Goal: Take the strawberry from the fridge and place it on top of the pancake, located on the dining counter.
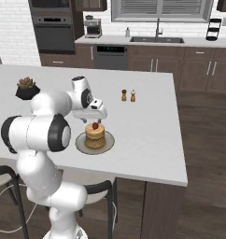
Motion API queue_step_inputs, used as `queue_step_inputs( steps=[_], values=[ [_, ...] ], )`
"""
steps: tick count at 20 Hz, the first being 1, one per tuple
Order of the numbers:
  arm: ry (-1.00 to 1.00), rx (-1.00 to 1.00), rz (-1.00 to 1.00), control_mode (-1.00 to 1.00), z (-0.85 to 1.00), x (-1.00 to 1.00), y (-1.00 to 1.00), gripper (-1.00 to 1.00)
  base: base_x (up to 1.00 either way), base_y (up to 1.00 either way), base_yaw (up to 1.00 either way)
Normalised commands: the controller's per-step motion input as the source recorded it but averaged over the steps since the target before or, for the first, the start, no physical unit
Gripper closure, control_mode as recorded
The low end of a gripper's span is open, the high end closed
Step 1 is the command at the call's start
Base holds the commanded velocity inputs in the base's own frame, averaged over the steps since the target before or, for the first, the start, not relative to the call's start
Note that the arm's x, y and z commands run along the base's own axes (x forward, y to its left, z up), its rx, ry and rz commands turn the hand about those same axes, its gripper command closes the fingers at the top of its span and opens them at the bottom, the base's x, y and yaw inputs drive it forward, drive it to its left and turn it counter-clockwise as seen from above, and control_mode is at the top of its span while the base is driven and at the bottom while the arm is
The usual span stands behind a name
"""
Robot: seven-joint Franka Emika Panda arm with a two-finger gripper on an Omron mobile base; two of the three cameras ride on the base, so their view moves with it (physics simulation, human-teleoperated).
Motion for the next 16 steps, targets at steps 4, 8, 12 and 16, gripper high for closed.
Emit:
queue_step_inputs(
  steps=[4,8,12,16],
  values=[
    [-0.09,-0.13,0.0,-1.0,0.52,-0.98,0.31,-1.0,0.0,0.0,0.0],
    [-0.08,-0.01,0.0,-1.0,0.51,-1.0,0.32,-1.0,0.0,0.0,0.0],
    [-0.12,0.0,0.0,-1.0,0.48,-1.0,0.05,-1.0,0.0,0.0,0.0],
    [-0.05,0.01,0.0,-1.0,0.31,-1.0,0.0,-1.0,0.0,0.0,0.0]
  ],
)
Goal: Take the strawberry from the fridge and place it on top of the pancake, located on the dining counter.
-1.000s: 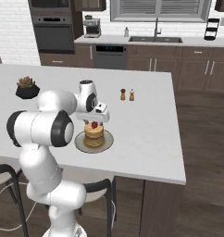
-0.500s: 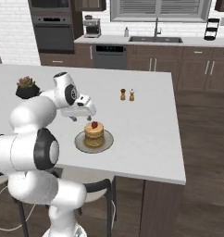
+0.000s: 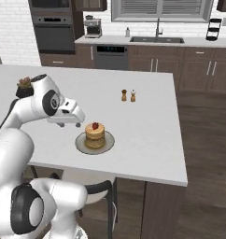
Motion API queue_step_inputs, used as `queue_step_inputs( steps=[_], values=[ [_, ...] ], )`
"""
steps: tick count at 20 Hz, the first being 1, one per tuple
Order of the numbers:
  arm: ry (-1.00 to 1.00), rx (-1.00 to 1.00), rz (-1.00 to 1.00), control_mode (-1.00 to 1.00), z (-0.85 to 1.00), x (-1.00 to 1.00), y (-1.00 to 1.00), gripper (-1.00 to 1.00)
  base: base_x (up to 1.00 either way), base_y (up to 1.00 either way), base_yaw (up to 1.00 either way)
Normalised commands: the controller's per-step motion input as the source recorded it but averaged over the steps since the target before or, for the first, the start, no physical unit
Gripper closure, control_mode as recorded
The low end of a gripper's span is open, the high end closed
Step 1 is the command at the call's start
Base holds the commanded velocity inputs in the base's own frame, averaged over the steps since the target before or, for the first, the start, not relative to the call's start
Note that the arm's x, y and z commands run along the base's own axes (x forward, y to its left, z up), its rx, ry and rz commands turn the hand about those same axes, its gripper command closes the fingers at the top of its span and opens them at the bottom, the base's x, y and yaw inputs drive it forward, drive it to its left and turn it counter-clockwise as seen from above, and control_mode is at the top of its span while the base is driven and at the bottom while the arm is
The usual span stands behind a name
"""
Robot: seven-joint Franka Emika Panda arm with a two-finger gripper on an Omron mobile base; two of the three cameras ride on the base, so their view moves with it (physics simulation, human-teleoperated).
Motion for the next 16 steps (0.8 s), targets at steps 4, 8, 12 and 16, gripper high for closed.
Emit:
queue_step_inputs(
  steps=[4,8,12,16],
  values=[
    [0.05,0.01,-0.01,-1.0,0.05,-1.0,0.0,-1.0,0.0,0.0,0.0],
    [0.16,0.0,0.0,-1.0,-0.09,-0.78,0.06,-1.0,0.0,0.0,0.0],
    [0.2,-0.08,0.07,-1.0,-0.61,-0.35,0.46,-1.0,0.0,0.0,0.0],
    [0.22,-0.18,0.18,-1.0,-0.77,-0.05,0.62,-1.0,0.0,0.0,0.0]
  ],
)
